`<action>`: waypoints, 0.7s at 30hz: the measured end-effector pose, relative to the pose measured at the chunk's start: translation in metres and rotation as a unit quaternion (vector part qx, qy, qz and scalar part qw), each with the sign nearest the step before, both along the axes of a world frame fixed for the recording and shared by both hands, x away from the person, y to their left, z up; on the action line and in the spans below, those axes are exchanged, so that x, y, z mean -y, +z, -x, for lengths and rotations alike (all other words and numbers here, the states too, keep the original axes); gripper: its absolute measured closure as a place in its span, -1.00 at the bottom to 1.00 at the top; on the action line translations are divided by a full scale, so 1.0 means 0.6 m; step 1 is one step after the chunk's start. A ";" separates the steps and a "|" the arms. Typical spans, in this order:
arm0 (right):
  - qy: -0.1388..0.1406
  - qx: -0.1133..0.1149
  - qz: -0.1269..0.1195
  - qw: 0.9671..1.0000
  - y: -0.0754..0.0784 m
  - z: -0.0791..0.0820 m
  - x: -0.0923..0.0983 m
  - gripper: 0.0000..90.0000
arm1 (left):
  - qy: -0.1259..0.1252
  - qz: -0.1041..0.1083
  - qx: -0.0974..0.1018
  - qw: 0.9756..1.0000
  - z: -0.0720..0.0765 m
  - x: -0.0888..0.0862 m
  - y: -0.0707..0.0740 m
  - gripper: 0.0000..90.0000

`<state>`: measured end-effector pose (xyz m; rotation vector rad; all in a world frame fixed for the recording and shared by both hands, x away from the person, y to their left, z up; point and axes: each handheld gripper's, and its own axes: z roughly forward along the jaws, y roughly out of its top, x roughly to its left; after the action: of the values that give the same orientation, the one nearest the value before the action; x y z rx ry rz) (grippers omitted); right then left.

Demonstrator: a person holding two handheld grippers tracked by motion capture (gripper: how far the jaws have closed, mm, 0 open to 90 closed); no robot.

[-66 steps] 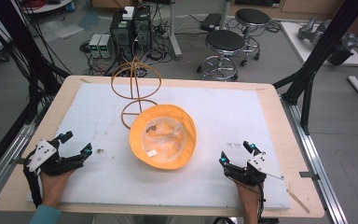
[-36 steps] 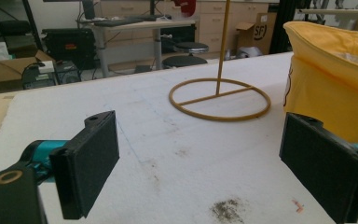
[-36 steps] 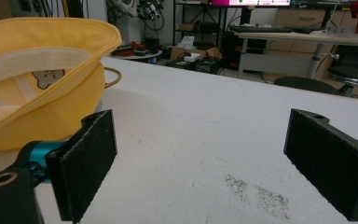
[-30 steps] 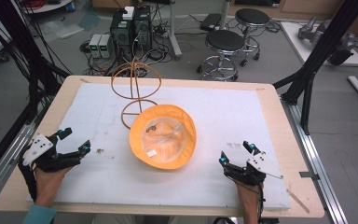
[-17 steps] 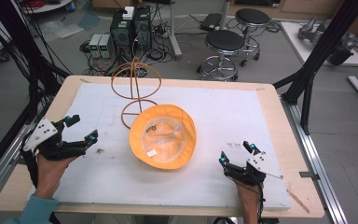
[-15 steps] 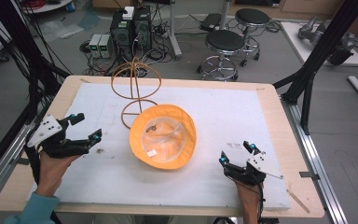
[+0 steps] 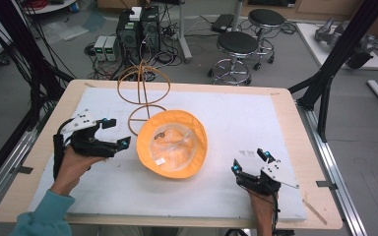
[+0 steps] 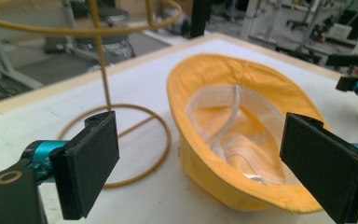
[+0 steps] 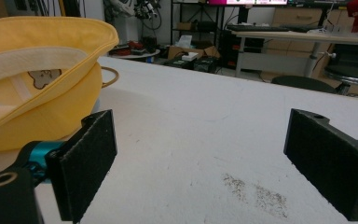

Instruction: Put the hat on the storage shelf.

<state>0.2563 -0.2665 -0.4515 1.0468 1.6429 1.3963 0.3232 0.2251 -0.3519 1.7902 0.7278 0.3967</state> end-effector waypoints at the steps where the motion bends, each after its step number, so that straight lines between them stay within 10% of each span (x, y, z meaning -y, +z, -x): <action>1: 0.001 -0.001 -0.001 1.000 0.000 0.000 0.000 -0.82 | -0.003 -0.003 -0.009 1.000 -0.003 0.006 -0.002 -0.73; 21: 0.003 -0.002 0.002 1.000 0.000 0.000 -0.001 -0.82 | 0.018 -0.049 -0.088 0.995 -0.032 0.052 -0.057 -0.46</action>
<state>0.2561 -0.2660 -0.4514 1.0433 1.6527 1.3961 0.3424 0.1942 -0.3860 1.9248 0.8779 0.3052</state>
